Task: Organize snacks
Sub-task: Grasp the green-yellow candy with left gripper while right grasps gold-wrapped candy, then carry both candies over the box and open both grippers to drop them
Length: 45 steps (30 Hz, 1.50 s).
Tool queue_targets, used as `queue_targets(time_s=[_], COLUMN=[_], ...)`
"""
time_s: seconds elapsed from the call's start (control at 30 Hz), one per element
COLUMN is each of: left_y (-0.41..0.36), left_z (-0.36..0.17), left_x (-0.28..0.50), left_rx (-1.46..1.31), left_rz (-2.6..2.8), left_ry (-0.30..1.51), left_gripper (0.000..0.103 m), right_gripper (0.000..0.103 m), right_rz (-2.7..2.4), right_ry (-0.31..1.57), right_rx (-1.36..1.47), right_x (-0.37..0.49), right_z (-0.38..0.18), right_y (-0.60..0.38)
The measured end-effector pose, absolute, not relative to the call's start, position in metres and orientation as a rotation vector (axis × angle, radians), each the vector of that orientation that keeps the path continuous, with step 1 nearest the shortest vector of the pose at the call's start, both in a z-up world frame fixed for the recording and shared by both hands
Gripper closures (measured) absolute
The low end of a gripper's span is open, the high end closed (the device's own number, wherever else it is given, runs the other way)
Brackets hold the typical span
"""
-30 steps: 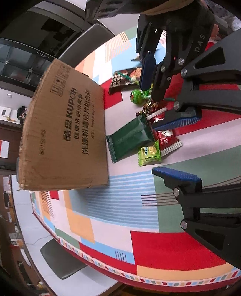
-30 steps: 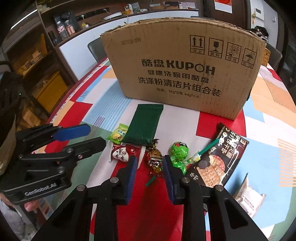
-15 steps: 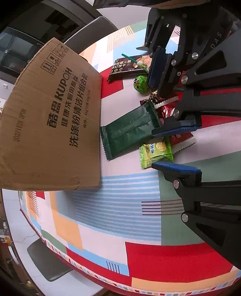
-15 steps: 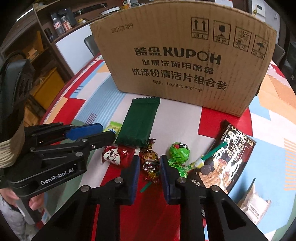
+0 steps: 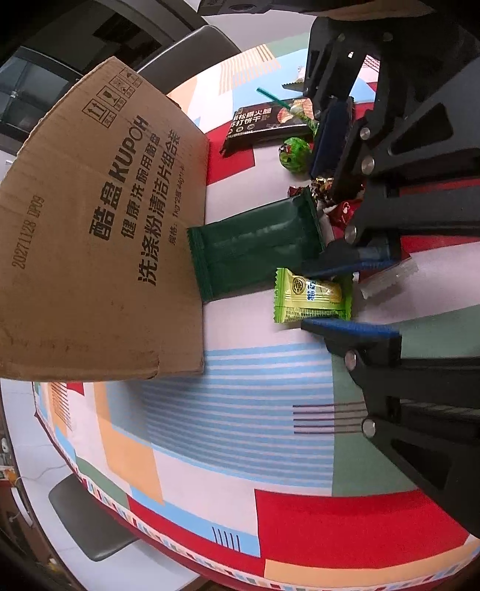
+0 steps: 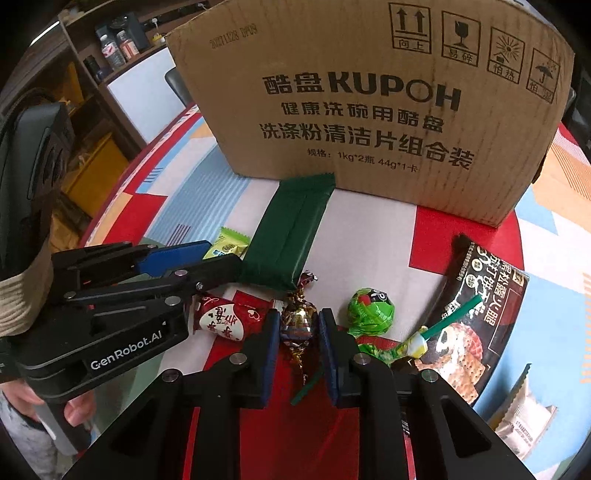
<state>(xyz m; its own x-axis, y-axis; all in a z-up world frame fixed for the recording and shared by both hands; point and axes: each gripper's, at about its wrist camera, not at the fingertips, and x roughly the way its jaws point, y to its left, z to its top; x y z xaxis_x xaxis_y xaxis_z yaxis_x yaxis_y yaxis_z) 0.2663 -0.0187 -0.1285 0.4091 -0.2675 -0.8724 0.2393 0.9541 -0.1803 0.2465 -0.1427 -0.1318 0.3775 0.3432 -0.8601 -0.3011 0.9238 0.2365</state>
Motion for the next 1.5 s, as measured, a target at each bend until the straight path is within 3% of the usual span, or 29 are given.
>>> queue_targets(time_s=[0.67, 1.5], left_y=[-0.02, -0.035], left_z=[-0.073, 0.056], left_x=[0.232, 0.226], left_rx=[-0.03, 0.0], left_rz=[-0.321, -0.38], left_ry=[0.963, 0.628], left_gripper=[0.083, 0.083], right_gripper=[0.081, 0.081], right_rz=[0.385, 0.339], right_ry=[1.009, 0.664], right_rx=[0.075, 0.114], right_x=[0.222, 0.225], right_z=[-0.092, 0.035], right_y=[-0.167, -0.195])
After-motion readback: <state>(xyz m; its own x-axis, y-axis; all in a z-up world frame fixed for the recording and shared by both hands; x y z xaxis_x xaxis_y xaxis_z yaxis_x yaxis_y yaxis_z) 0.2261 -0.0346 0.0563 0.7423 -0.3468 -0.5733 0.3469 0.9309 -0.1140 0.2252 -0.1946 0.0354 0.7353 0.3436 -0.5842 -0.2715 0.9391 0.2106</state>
